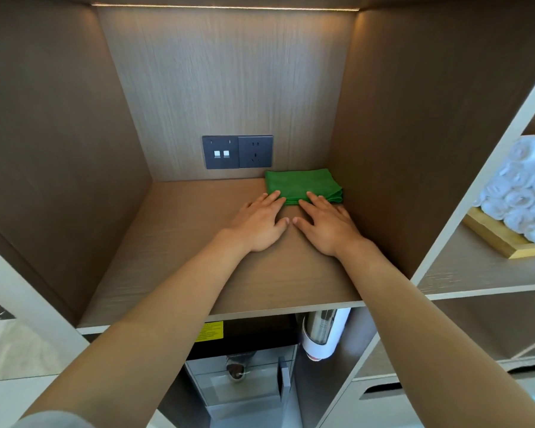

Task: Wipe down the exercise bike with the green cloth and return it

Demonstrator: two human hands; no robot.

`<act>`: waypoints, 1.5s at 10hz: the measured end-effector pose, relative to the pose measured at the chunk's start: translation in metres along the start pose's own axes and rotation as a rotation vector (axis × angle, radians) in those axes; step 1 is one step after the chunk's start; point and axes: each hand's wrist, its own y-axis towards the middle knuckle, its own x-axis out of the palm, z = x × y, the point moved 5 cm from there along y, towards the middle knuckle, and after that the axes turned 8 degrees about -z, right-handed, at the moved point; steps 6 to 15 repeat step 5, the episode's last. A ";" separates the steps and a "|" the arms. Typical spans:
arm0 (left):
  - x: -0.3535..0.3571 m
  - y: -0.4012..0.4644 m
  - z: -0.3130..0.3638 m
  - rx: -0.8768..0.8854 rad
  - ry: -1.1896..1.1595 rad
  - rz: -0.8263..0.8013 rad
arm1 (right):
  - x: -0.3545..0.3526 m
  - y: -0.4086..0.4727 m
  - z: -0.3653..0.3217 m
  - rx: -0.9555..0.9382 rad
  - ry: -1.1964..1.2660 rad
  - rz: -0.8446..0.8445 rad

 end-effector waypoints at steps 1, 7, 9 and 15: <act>-0.001 -0.004 0.002 0.006 -0.008 0.012 | -0.001 0.000 0.000 0.013 -0.012 -0.010; 0.004 -0.070 -0.009 -0.047 0.005 -0.051 | 0.016 -0.049 -0.007 0.030 0.040 0.045; 0.004 -0.070 -0.009 -0.047 0.005 -0.051 | 0.016 -0.049 -0.007 0.030 0.040 0.045; 0.004 -0.070 -0.009 -0.047 0.005 -0.051 | 0.016 -0.049 -0.007 0.030 0.040 0.045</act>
